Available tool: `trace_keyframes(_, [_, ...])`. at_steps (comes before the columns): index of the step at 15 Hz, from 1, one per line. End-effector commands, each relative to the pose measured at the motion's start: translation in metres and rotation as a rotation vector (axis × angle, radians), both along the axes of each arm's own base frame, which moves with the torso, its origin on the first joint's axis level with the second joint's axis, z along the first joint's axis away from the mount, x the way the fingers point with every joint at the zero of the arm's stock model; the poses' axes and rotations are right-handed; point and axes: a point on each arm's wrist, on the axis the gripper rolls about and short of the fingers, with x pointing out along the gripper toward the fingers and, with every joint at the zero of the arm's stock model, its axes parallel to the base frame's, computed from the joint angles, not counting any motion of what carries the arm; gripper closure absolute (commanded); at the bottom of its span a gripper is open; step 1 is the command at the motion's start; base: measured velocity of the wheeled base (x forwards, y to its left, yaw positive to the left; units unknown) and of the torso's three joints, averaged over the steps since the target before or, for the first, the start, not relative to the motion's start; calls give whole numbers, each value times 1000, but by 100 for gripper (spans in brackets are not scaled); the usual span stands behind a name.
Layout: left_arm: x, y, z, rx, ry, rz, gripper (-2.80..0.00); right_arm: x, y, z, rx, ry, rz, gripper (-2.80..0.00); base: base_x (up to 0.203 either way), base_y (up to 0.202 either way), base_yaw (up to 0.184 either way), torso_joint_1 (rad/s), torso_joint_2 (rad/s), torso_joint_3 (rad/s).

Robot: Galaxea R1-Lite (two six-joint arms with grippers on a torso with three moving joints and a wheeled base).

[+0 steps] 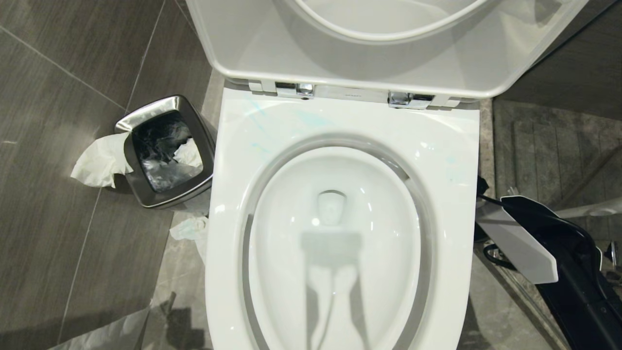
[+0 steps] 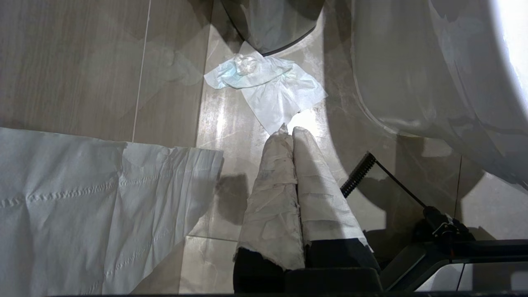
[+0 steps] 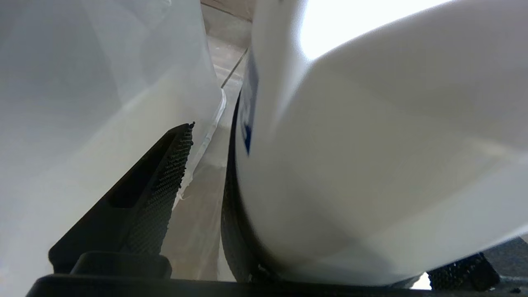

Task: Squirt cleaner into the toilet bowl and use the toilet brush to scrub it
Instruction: Pour in the cleaning agent

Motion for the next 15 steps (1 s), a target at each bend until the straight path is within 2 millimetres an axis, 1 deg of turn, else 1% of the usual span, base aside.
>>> trace_keyframes(1, [0,0,0,0,2,0,0,1,0,-1,-4,-14,3,-280,0,0,0,0,0,0])
trace_keyframes(13, [0,0,0,0,2,0,0,3,1,4,-20,-47,8,-280,0,0,0,0,0,0])
trace_keyframes(14, [0,0,0,0,2,0,0,3,1,5,-19,-48,7,0,0,0,0,0,0,0])
trace_keyframes(15, [0,0,0,0,2,0,0,3,1,4,-20,-47,6,0,0,0,0,0,0,0])
